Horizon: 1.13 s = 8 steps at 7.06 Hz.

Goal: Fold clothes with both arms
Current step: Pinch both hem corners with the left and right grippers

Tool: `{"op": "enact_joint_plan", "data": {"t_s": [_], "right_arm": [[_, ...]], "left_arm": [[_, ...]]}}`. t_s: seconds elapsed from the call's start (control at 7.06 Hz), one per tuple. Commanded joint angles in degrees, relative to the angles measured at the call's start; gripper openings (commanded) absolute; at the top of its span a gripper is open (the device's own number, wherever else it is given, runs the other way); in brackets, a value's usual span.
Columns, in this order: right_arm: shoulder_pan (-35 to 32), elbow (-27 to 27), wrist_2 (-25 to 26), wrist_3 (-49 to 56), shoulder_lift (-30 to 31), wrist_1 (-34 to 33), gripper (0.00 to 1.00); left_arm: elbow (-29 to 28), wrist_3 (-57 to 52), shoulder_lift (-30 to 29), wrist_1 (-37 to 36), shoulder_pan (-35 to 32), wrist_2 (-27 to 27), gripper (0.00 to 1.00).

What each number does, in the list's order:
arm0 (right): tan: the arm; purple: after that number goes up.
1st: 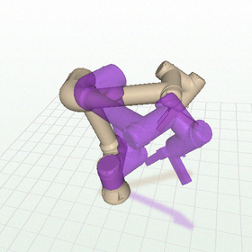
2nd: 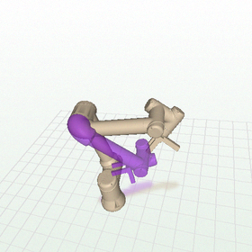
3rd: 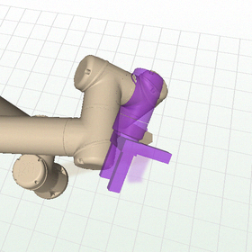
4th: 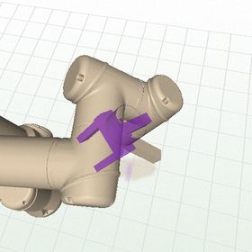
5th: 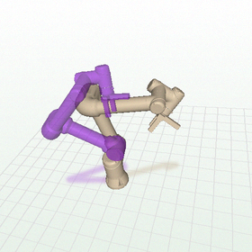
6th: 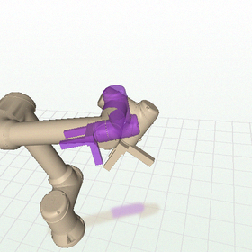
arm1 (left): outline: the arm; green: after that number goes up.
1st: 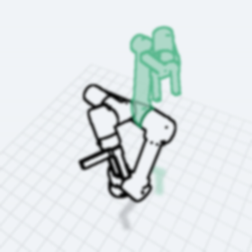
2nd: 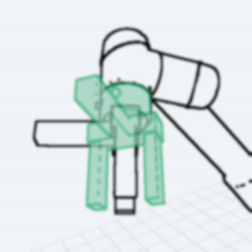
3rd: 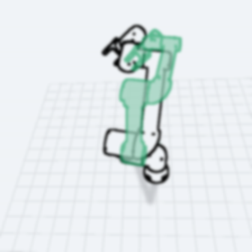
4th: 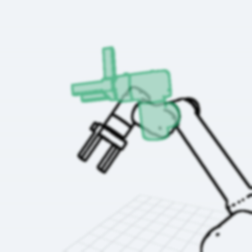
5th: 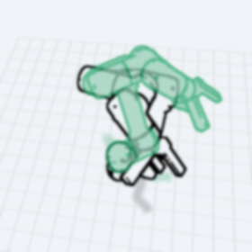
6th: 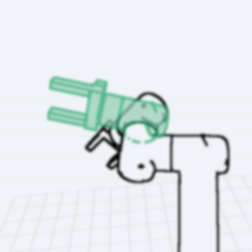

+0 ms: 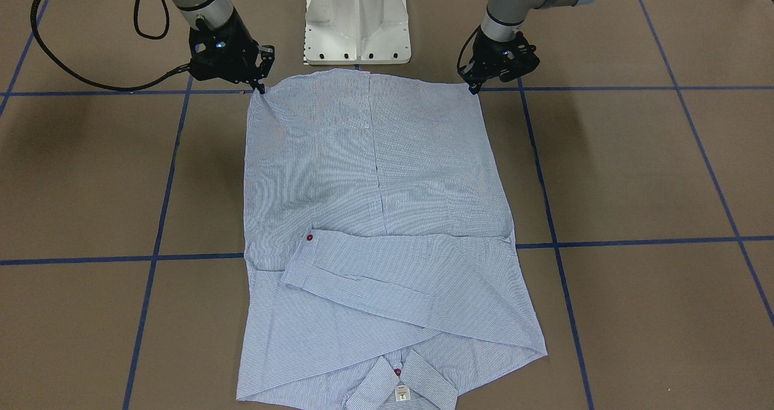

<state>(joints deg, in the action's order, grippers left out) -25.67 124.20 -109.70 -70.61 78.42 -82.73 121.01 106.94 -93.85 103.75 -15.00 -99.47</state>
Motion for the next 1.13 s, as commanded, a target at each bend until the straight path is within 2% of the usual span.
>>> {"op": "enact_joint_plan", "data": {"t_s": [0.0, 0.43, 0.71, 0.99], "right_arm": [[-0.17, 2.09, -4.53, -3.71, 1.73, 0.02, 0.0], [-0.35, 3.67, -8.33, -6.82, 2.43, 0.02, 0.0], [-0.26, 7.61, -9.39, -6.91, 6.55, 0.02, 0.0], [-0.17, 7.29, -11.15, -6.91, 7.36, 0.11, 0.0]], "left_arm": [[6.75, -3.2, 0.68, -4.34, -0.64, -1.43, 0.0], [9.85, -3.66, 0.6, -6.28, -0.73, -2.75, 0.0], [10.91, -3.75, 0.6, -6.28, -0.73, -3.71, 0.0], [10.12, -3.75, 0.69, -6.28, -0.64, -4.07, 0.0]]}}
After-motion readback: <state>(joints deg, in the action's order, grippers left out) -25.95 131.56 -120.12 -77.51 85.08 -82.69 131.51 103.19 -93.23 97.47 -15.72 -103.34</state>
